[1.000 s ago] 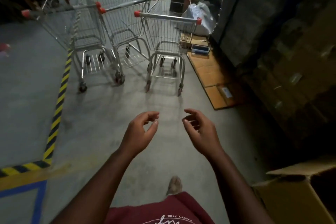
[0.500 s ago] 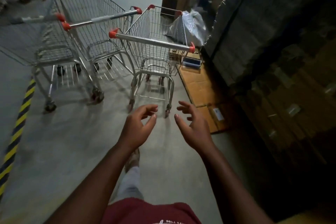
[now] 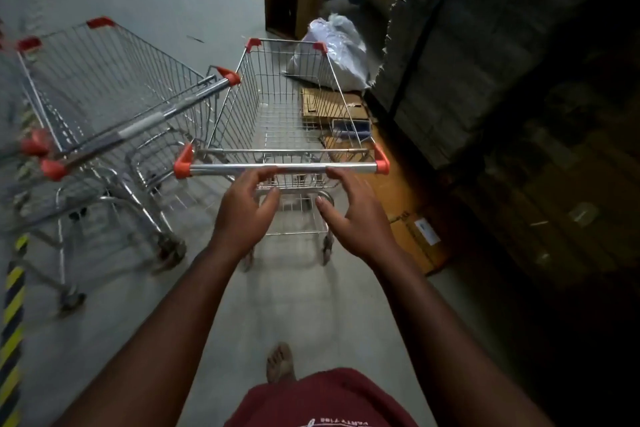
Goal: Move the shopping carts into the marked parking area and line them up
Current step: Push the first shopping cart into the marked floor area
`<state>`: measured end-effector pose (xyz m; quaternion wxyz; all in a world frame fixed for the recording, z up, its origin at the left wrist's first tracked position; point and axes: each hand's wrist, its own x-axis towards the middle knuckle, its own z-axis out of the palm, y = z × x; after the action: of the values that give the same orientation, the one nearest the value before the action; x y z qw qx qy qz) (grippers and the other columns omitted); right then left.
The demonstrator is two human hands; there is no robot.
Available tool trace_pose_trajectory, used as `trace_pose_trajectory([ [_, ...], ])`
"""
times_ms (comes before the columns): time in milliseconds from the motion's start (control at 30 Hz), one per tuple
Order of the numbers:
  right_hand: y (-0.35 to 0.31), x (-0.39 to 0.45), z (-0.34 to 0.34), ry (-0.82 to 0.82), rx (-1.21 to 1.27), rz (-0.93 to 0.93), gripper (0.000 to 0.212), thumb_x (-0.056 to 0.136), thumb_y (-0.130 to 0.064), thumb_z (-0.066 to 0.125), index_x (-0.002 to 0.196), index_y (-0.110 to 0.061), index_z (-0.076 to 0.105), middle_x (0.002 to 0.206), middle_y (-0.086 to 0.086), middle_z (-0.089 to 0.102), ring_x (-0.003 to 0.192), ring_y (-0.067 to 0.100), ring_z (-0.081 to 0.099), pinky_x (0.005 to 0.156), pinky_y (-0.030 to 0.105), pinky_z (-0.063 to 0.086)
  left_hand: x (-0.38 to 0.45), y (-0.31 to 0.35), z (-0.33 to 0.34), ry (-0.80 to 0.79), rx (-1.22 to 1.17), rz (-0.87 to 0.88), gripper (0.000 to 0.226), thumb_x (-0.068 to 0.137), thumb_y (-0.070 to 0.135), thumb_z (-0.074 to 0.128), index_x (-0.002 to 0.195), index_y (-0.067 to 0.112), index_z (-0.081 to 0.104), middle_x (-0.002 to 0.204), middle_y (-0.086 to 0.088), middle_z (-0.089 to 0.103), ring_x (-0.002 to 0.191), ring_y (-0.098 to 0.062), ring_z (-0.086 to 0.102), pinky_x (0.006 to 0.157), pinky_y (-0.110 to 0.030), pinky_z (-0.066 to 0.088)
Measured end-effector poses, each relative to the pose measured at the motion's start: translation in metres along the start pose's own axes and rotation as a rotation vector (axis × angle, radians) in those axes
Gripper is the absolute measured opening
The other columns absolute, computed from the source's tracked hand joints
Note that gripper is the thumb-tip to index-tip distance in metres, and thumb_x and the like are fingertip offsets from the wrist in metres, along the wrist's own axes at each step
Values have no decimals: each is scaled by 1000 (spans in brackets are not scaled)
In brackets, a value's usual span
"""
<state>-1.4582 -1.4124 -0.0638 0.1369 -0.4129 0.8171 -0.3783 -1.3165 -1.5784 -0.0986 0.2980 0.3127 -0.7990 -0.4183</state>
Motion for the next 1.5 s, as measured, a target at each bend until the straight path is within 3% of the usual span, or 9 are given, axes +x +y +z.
trace_pose_trajectory([
  [100, 9, 58, 6, -28, -199, 26, 65, 96, -48, 69, 154, -33, 43, 155, -7, 50, 147, 16, 39, 124, 48, 29, 50, -33, -1, -156, 320, -79, 55, 103, 39, 58, 153, 18, 46, 162, -5, 42, 154, -24, 31, 127, -49, 21],
  [167, 19, 91, 14, -141, -325, 65, 67, 97, -56, 65, 155, -31, 42, 155, -4, 52, 148, 20, 43, 130, 53, 15, 72, -55, 1, -277, 475, -173, 58, 108, 43, 46, 159, 17, 37, 170, -4, 28, 161, -22, 10, 127, -52, -2],
  [233, 32, 113, 27, -247, -379, 92, 62, 97, -63, 60, 148, -30, 51, 146, -4, 61, 140, 22, 51, 128, 55, 15, 84, -70, 5, -315, 531, -145, 52, 109, 42, 45, 155, 18, 44, 165, -4, 38, 160, -22, 15, 126, -51, -7],
  [367, 58, 135, 49, -187, -515, 72, 55, 90, -81, 49, 110, -34, 70, 104, -9, 70, 108, 20, 62, 107, 47, 37, 98, -80, 11, -263, 550, -20, 34, 105, 46, 50, 131, 31, 66, 127, 6, 68, 129, -23, 54, 116, -46, 14],
  [533, 69, 156, 49, -223, -696, 112, 83, 74, -104, 30, 79, -28, 64, 68, -12, 56, 73, 16, 59, 83, 39, 44, 103, -82, 20, -252, 568, -5, 25, 104, 44, 54, 123, 35, 68, 115, 11, 66, 118, -21, 53, 102, -40, 17],
  [733, 79, 132, 48, -148, -679, 108, 88, 75, -105, 29, 82, -27, 70, 66, -11, 59, 67, 12, 57, 76, 37, 39, 85, -82, 26, -248, 508, 30, 22, 101, 43, 58, 121, 37, 68, 109, 13, 64, 115, -19, 54, 98, -39, 18],
  [933, 96, 74, 43, -53, -646, 70, 75, 78, -98, 39, 76, -28, 65, 71, -12, 61, 78, 13, 58, 96, 41, 34, 47, -81, 32, -242, 490, 87, 20, 98, 44, 63, 116, 37, 68, 106, 13, 65, 110, -20, 57, 102, -44, 25],
  [1267, 106, -29, 24, 57, -702, 60, 70, 75, -96, 46, 71, -28, 60, 70, -10, 62, 76, 18, 60, 87, 40, 33, -45, -44, 43, -246, 469, 125, 19, 99, 43, 64, 115, 36, 69, 100, 14, 65, 106, -19, 57, 100, -40, 23],
  [1500, 117, -120, -2, 33, -658, 17, 68, 85, -92, 39, 74, -28, 59, 73, -11, 61, 80, 18, 61, 103, 45, 34, -130, -14, 57, -251, 503, 110, 20, 100, 46, 61, 118, 40, 68, 105, 17, 68, 111, -14, 58, 105, -41, 22],
])
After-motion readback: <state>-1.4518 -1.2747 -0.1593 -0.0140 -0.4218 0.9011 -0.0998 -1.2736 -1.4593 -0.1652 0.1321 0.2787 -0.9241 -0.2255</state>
